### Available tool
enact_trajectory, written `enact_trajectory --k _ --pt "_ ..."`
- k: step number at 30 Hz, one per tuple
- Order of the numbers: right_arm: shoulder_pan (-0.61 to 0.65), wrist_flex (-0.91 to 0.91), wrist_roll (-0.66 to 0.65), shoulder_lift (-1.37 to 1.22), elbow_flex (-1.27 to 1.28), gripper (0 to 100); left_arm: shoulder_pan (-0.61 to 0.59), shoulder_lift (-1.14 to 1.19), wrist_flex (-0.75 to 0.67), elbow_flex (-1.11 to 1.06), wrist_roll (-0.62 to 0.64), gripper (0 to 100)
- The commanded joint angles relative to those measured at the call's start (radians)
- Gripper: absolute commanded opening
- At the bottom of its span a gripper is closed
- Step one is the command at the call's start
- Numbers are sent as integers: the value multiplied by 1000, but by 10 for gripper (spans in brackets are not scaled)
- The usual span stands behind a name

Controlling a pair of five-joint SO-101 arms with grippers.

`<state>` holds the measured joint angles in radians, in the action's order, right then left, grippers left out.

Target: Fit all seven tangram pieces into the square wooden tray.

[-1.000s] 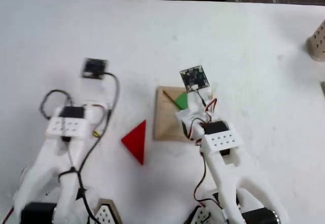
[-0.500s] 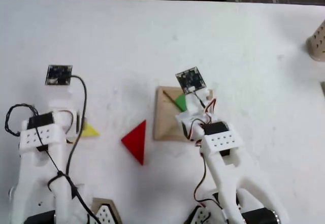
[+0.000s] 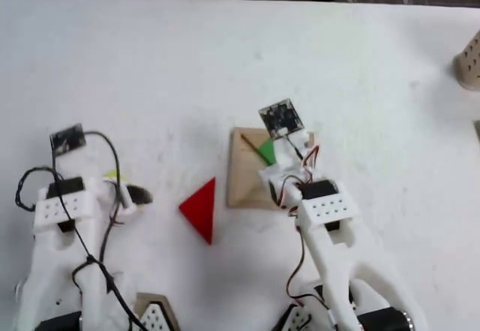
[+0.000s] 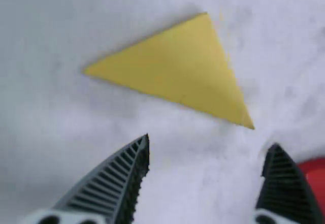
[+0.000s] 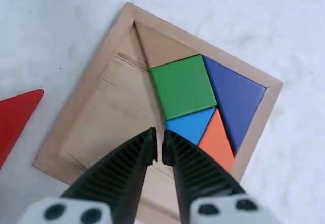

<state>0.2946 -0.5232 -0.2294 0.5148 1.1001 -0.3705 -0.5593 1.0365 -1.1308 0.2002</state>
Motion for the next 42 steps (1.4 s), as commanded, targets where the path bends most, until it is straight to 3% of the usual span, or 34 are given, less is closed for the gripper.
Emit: enact_trajectory --k 1,5,19,31,42 --pt "-7 5 -12 2 -6 32 -44 -31 -6 -3 18 377" --pt "-7 5 -12 2 -6 32 -102 -30 -84 -8 17 377" --pt "-7 1 -12 2 -5 32 -108 -16 -87 66 61 377" --pt "-7 2 -12 2 -5 32 -128 466 -17 308 54 377" --pt "13 2 -12 2 -3 32 -194 458 -94 359 60 377"
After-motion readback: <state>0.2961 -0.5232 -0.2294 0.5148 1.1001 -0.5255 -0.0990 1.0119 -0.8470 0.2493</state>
